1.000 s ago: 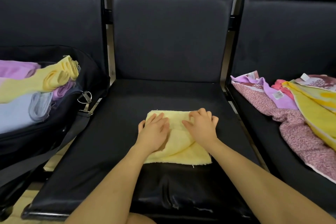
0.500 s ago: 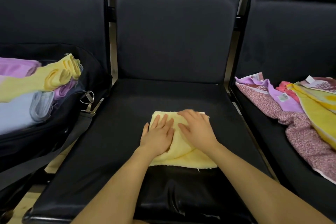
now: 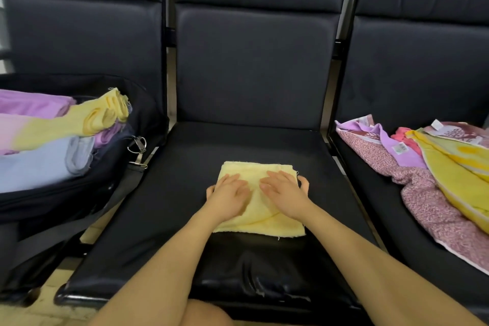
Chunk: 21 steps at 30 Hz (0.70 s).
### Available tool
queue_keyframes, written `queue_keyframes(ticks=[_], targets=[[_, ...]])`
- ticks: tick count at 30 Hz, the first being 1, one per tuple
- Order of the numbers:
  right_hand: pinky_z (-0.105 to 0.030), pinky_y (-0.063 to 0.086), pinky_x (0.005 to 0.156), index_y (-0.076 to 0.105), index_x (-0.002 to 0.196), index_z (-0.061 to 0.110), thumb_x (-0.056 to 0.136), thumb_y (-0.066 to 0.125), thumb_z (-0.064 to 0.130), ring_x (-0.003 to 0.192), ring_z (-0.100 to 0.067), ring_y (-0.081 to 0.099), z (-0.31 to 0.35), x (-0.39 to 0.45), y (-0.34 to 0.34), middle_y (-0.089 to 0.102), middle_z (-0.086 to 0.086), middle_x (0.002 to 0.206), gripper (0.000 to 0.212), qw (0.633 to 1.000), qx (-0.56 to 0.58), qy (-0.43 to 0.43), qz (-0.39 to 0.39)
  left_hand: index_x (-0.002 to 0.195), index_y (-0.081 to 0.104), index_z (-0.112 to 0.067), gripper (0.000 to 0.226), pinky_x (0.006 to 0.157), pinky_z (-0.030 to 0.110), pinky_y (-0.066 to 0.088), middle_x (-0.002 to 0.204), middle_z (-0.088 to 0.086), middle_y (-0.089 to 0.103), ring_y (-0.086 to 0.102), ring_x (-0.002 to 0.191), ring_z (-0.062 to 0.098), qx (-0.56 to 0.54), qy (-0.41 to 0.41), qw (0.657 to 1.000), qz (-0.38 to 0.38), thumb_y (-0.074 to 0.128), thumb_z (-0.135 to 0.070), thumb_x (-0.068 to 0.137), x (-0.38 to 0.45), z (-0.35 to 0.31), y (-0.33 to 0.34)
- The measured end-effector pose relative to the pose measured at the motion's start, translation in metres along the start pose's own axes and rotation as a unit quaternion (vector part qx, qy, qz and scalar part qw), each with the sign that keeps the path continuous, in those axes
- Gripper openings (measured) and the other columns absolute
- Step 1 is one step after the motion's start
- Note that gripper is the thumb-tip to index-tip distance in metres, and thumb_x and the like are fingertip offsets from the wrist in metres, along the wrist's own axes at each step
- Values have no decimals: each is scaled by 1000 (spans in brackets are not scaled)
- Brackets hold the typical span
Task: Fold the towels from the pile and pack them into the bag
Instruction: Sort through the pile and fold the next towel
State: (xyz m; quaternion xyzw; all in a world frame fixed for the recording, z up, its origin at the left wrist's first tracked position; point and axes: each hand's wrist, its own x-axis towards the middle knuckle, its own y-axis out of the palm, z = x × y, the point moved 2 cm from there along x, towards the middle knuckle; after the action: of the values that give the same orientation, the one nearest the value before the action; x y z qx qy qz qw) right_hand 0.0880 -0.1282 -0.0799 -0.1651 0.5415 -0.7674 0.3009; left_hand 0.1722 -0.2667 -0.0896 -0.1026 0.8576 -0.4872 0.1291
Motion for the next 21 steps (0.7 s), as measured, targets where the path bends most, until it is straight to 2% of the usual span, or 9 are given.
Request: queue_keyframes(ticks=[4, 8, 11, 14, 16, 18, 21], targets=[[-46, -6, 113, 43, 139, 36, 101, 32, 44, 139, -13, 27, 15, -12, 3, 47, 10, 142, 41, 999, 48, 18, 10, 143, 39, -23, 48, 114, 40, 8, 159, -1, 15, 12, 145, 20, 91, -1, 994, 54, 29, -44, 101, -28, -4, -17], [-41, 4, 111, 43, 137, 39, 99, 41, 42, 133, -20, 31, 20, -25, 0, 55, 7, 130, 39, 998, 55, 30, -20, 149, 26, -33, 50, 115, 42, 7, 160, -3, 11, 9, 146, 19, 134, 57, 983, 107, 19, -49, 102, -56, -3, -25], [-37, 12, 106, 59, 114, 35, 97, 47, 35, 122, -19, 37, 23, -34, -5, 56, 9, 117, 21, 994, 74, 20, -74, 141, 40, -35, 47, 112, 43, 13, 157, -3, 21, 18, 144, 20, 142, 94, 978, 117, 17, -47, 103, -66, -11, -24], [-34, 15, 103, 58, 93, 30, 94, 53, 33, 112, -14, 38, 21, -48, -10, 47, 12, 108, 6, 985, 85, 18, -146, 134, 48, -28, 48, 107, 46, 22, 147, 0, 38, 28, 139, 24, 157, 96, 974, 129, 17, -45, 103, -69, -16, -19], [-29, 13, 98, 54, 89, 27, 91, 58, 33, 106, -9, 36, 14, -58, -12, 42, 14, 108, 8, 983, 65, 7, -170, 145, 35, -32, 49, 111, 48, 18, 154, -1, 27, 21, 143, 24, 188, 104, 966, 142, 16, -47, 102, -71, -15, -14], [-24, 11, 91, 53, 91, 28, 88, 61, 32, 105, -7, 40, 5, -68, -11, 46, 16, 108, 9, 984, 38, -23, -174, 151, 18, -37, 50, 115, 46, 10, 160, -3, 13, 10, 146, 24, 207, 120, 958, 156, 14, -49, 102, -75, -12, -12], [-20, 8, 92, 57, 114, 33, 91, 60, 33, 109, 3, 41, -3, -79, -9, 50, 25, 116, 23, 986, 35, -96, -129, 150, 10, -43, 50, 117, 43, 3, 161, -6, 4, 1, 147, 25, 205, 134, 954, 175, 13, -52, 101, -79, -9, -12]])
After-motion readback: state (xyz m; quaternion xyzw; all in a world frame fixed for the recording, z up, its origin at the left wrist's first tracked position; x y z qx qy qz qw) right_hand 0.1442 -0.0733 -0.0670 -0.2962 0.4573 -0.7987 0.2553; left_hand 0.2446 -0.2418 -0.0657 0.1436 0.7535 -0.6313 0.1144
